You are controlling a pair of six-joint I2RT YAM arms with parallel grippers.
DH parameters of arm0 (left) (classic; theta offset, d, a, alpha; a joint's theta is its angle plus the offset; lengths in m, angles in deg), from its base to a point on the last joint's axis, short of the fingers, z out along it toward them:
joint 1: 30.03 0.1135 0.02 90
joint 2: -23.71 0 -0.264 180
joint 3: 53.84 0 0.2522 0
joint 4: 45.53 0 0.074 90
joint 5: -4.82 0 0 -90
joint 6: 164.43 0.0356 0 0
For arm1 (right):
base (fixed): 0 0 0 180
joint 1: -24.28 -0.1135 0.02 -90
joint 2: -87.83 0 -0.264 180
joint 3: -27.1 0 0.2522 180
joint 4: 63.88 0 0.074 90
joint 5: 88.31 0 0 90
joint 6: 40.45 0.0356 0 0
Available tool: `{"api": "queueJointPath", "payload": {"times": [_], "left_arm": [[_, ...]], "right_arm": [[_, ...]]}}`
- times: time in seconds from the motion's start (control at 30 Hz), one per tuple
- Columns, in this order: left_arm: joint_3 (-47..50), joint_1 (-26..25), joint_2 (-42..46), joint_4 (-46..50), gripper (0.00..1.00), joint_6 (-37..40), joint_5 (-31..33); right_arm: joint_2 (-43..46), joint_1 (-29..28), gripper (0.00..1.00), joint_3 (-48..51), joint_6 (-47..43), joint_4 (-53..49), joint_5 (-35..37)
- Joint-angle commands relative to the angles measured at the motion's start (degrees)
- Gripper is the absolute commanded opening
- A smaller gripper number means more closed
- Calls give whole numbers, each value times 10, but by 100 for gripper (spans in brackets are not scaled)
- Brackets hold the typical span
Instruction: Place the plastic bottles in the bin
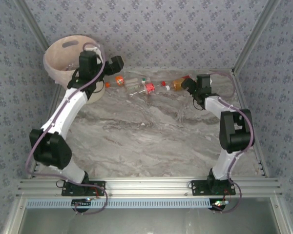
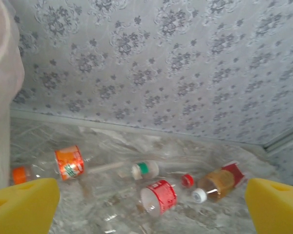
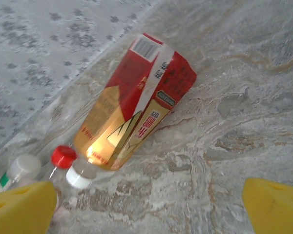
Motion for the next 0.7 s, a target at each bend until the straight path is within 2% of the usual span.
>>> {"api": "queueJointPath", "payload": {"times": [0.0, 0.1, 0.2, 0.4, 0.5, 0.67], "left_arm": [[77, -3, 54, -133, 98, -69, -48], [138, -4, 85, -137, 98, -95, -49], [170, -4, 107, -108, 98, -88, -48], [188, -4, 132, -42, 98, -56, -19], [202, -4, 142, -45, 98, -59, -11], [209, -4, 140, -49, 98, -57, -3]], "right_arm": [[-49, 23, 100, -72, 76, -20, -46], [-102, 30, 100, -127, 106, -27, -75], [-151, 30, 100, -192, 122, -55, -80], [-228, 24, 100, -294, 119, -147, 16], [-259, 21, 100, -356, 90, -202, 62], [-322, 15, 100, -463, 55, -271, 55]]}}
